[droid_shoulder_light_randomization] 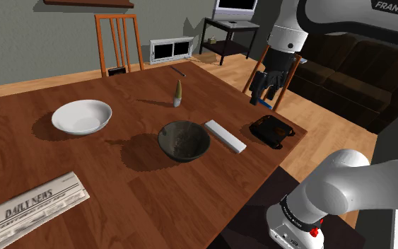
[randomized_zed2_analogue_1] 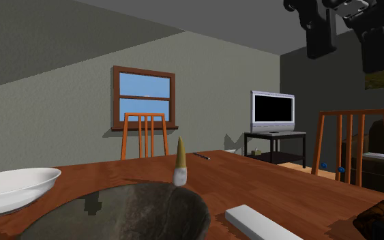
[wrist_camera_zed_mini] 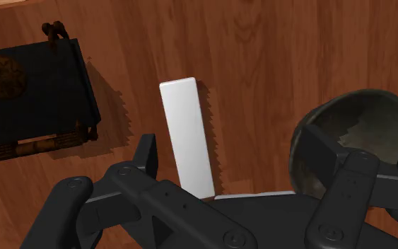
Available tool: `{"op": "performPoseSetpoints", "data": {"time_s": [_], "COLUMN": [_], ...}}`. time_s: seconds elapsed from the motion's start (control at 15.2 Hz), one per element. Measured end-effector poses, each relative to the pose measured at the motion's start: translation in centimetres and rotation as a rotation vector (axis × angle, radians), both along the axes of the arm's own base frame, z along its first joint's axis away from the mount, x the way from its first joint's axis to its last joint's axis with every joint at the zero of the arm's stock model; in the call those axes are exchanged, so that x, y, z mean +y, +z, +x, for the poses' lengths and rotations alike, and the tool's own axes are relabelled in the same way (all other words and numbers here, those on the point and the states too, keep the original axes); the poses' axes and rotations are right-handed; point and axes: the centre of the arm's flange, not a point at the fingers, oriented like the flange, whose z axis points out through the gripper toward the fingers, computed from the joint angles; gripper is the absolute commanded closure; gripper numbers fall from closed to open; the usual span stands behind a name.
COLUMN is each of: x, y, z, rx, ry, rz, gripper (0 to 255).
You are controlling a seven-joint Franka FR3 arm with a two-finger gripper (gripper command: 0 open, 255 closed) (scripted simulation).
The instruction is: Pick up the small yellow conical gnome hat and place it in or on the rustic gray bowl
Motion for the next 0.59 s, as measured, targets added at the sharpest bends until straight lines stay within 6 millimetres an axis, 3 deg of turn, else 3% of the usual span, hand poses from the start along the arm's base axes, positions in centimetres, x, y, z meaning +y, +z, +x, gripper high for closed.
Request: {"op": "performPoseSetpoints", "data": {"time_s": [0.2, 0.59], "x": [1.2, 5.0], "y": [-0.3, -1.6], "z": [1.1, 6.8], "rx": [0.003, 0.017], "ry": [-0.048, -0.294], "rz": [0.002, 0.016], "gripper": [0, 0]}}
